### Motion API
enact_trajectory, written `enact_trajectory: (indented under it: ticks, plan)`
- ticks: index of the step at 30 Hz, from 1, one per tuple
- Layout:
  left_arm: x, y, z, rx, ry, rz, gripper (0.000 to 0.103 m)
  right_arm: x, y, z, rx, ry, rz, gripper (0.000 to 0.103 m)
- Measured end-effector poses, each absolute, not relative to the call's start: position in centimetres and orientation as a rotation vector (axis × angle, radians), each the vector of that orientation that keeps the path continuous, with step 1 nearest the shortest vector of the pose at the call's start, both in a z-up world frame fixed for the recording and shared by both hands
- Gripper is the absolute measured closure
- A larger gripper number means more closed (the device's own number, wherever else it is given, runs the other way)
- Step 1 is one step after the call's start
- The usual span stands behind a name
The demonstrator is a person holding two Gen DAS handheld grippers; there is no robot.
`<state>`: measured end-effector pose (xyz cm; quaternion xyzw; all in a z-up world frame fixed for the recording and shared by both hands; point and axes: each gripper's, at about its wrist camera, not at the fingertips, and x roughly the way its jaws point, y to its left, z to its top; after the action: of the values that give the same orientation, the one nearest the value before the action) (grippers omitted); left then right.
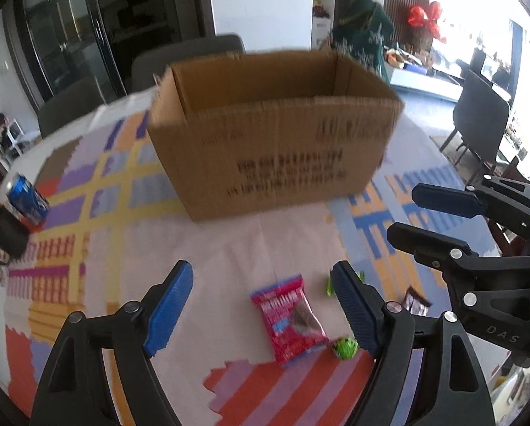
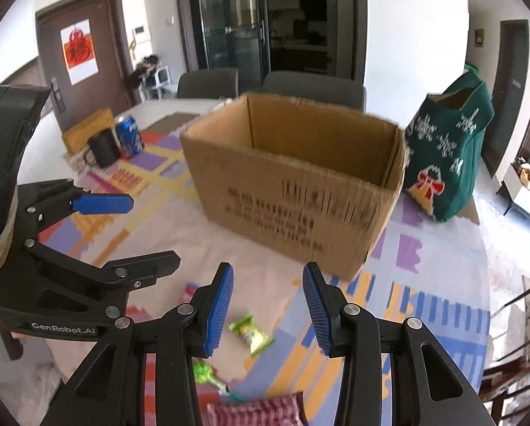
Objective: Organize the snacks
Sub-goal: 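Move both open tools back down over the remaining snacks, then grasp the red yogurt hawthorn packet with the left tool while the right tool grasps the green candy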
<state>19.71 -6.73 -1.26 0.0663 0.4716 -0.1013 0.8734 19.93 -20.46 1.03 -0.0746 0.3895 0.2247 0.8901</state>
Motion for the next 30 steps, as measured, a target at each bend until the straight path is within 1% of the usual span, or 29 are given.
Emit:
enact_trajectory:
  ticks: [12, 18, 24, 27, 30]
  plan:
    - [19.4, -7.0, -7.0, 0.101, 1.117, -0.225, 0.023, 19.4, -19.8, -5.1, -0.268, 0.97, 0.531, 0.061]
    - [20.1, -7.4, -9.2, 0.107, 1.17, -0.216, 0.023, 19.5, -19.7, -6.6, -0.295, 1.011, 0.54, 0.061]
    - [20.6, -8.0, -10.3, 0.125, 1.188, -0.204, 0.023, 19.6, -19.6, -7.6, -0.306, 1.032, 0.552, 0.061]
    - [20.8, -8.1, -10.8, 0.131, 1.2, -0.194, 0.026, 19.6, -19.3, -7.7, -0.312, 1.034, 0.562, 0.061]
    - [21.2, -7.8, -11.3, 0.096, 1.221, -0.199, 0.032, 19.9, -19.0, -8.1, -0.32, 1.039, 0.57, 0.061]
